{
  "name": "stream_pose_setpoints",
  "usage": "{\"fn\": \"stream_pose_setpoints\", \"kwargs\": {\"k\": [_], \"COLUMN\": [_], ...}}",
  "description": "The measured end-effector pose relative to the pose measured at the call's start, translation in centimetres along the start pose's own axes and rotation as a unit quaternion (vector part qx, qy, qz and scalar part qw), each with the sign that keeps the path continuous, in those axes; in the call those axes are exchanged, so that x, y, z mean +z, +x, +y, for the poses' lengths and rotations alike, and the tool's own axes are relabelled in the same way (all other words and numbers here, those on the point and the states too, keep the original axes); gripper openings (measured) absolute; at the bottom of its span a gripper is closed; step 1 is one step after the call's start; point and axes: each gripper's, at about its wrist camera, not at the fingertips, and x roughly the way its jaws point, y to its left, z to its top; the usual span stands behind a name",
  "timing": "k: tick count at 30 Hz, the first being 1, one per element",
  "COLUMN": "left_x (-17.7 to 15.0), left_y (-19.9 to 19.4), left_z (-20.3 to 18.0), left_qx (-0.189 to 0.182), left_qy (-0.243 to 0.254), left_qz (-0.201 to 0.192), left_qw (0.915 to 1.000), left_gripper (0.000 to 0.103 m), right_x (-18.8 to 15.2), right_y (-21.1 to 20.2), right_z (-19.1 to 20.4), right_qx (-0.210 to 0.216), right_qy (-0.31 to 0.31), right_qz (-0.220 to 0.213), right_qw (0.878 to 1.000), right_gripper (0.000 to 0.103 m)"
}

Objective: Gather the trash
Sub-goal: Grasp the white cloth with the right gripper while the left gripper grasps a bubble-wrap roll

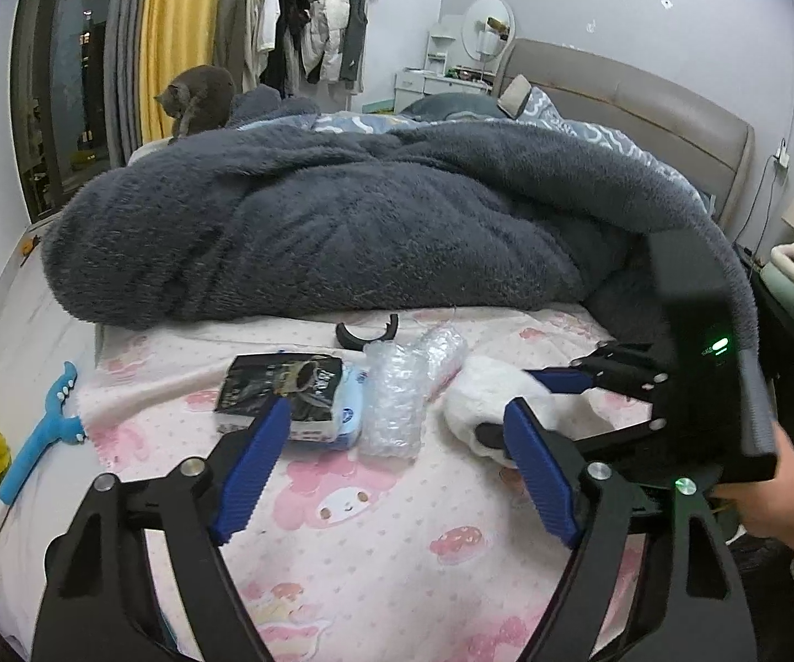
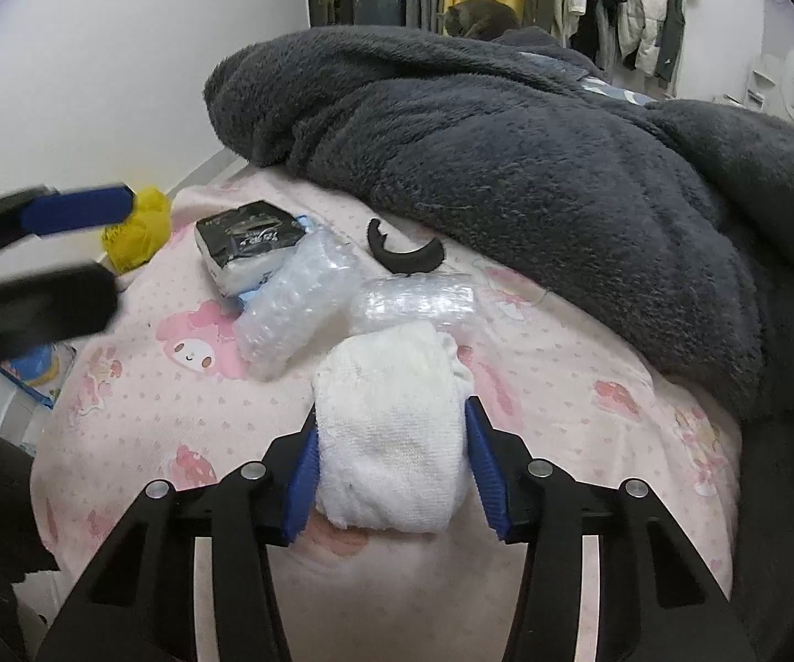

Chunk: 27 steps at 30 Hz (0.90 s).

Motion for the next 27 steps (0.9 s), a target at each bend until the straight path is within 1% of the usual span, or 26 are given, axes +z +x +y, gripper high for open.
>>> {"fn": "stream_pose_setpoints", "kwargs": {"k": [2,4,7,11,15,18,21,24,27], "left_x": [0.0,0.0,0.1,0.0,-0.2,-0.2,-0.3,-0.5,-0.5], "left_y": [0.8,1.5,2.5,3.8,5.2,6.0,6.9,7.5,8.0], "left_z": [-0.3,-0.5,-0.8,-1.5,-1.6,-1.4,-1.1,-1.4,-1.3], "left_qx": [0.002,0.002,0.0,0.007,0.032,0.051,0.052,0.058,0.07], "left_qy": [0.002,0.003,0.007,0.016,0.015,0.009,-0.003,0.003,0.001], "left_qz": [0.004,0.007,0.008,0.019,0.023,0.024,0.035,0.042,0.046], "left_qw": [1.0,1.0,0.9999,0.9997,0.9991,0.9984,0.998,0.9974,0.9965], "left_gripper": [0.074,0.067,0.063,0.062,0.058,0.052,0.047,0.046,0.039], "right_x": [-0.2,-0.2,-0.4,-0.7,-1.0,-1.3,-1.6,-2.1,-2.5], "right_y": [-0.6,-1.2,-2.2,-3.3,-3.9,-4.3,-4.6,-4.8,-4.9], "right_z": [-0.7,-1.3,-2.4,-3.6,-4.6,-5.1,-5.6,-6.0,-6.5], "right_qx": [0.003,0.006,0.014,0.025,0.032,0.035,0.034,0.035,0.034], "right_qy": [0.008,0.017,0.031,0.047,0.056,0.058,0.059,0.061,0.063], "right_qz": [-0.006,-0.012,-0.025,-0.039,-0.046,-0.051,-0.052,-0.051,-0.05], "right_qw": [1.0,1.0,0.999,0.998,0.997,0.996,0.996,0.996,0.996], "right_gripper": [0.05,0.05,0.05,0.05,0.05,0.05,0.05,0.05,0.05]}}
